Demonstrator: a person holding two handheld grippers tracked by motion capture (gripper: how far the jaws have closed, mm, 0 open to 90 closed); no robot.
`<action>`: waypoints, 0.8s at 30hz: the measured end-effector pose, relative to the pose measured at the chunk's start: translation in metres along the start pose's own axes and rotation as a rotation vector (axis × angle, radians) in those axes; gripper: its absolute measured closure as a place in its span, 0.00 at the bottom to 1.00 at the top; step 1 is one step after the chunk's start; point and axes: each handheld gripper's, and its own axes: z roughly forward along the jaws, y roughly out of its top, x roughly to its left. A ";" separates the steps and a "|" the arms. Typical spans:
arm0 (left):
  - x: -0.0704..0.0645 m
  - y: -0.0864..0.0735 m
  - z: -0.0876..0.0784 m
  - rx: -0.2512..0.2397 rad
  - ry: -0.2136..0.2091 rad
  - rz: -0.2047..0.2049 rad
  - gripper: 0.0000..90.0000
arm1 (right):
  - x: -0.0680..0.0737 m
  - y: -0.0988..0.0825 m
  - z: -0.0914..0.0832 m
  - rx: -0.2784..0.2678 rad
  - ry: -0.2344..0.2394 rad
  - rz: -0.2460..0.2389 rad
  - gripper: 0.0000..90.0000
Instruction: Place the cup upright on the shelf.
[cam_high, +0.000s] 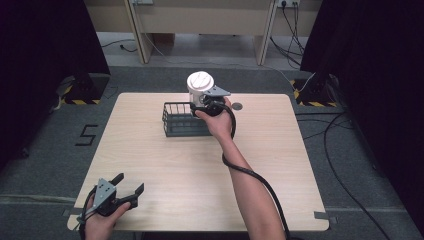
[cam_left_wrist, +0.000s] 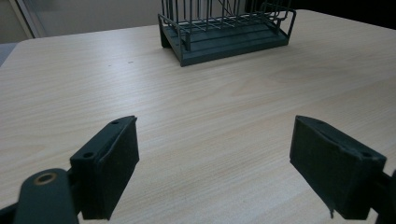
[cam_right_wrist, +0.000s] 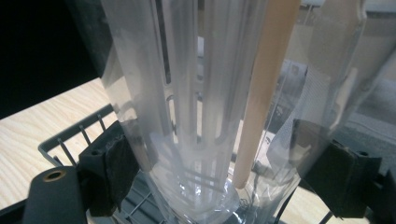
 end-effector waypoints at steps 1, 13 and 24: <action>0.000 0.000 0.000 0.000 0.000 0.000 0.17 | 0.000 -0.001 0.001 0.005 0.000 0.001 0.21; 0.000 0.000 0.000 -0.001 0.000 -0.001 0.17 | 0.003 -0.013 0.013 0.046 -0.010 0.035 0.21; 0.000 0.000 0.000 -0.002 -0.002 -0.002 0.17 | 0.005 -0.021 0.020 0.075 -0.018 0.050 0.20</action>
